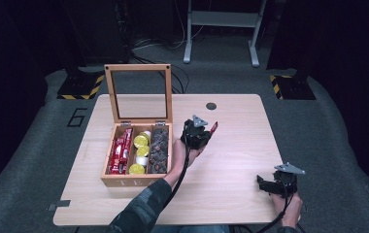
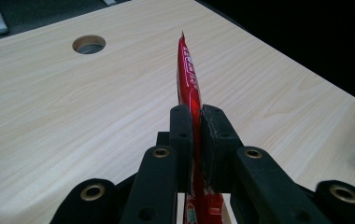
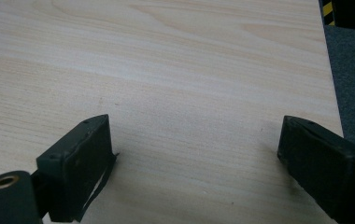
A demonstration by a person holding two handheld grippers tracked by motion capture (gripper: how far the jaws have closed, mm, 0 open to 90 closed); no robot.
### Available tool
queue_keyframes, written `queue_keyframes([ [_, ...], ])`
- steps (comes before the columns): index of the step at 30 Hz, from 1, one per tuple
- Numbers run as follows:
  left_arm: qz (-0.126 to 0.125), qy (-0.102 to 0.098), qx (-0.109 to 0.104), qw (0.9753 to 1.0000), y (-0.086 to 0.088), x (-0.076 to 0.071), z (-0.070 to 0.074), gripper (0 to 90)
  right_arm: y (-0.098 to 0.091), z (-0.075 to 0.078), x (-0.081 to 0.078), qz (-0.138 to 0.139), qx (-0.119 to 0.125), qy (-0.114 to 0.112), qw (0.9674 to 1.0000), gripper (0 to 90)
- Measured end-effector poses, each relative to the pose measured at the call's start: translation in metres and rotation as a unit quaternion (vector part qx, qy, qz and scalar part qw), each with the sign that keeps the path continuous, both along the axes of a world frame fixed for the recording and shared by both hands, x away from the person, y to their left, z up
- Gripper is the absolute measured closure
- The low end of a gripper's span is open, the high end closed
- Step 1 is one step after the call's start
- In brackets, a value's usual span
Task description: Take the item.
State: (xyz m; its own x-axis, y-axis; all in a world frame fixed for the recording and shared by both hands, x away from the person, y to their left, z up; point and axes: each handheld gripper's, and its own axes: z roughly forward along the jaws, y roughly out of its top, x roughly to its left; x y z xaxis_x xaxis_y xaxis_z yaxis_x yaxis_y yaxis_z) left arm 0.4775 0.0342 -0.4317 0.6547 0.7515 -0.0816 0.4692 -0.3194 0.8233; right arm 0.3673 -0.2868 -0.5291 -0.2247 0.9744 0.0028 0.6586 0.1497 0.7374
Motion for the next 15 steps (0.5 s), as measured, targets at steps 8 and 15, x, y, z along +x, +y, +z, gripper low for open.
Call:
queue_keyframes([
  [8, 0.007, 0.017, 0.001, 0.9998, -0.010, 0.001, -0.014, 82.7, 0.000, 0.000, 0.000, 0.001, 0.000, 0.000, 1.0000, 9.8],
  [15, 0.009, 0.027, 0.017, 0.9995, -0.020, 0.002, -0.028, 82.7, 0.000, 0.000, 0.000, 0.000, 0.000, 0.000, 1.0000, 9.8],
])
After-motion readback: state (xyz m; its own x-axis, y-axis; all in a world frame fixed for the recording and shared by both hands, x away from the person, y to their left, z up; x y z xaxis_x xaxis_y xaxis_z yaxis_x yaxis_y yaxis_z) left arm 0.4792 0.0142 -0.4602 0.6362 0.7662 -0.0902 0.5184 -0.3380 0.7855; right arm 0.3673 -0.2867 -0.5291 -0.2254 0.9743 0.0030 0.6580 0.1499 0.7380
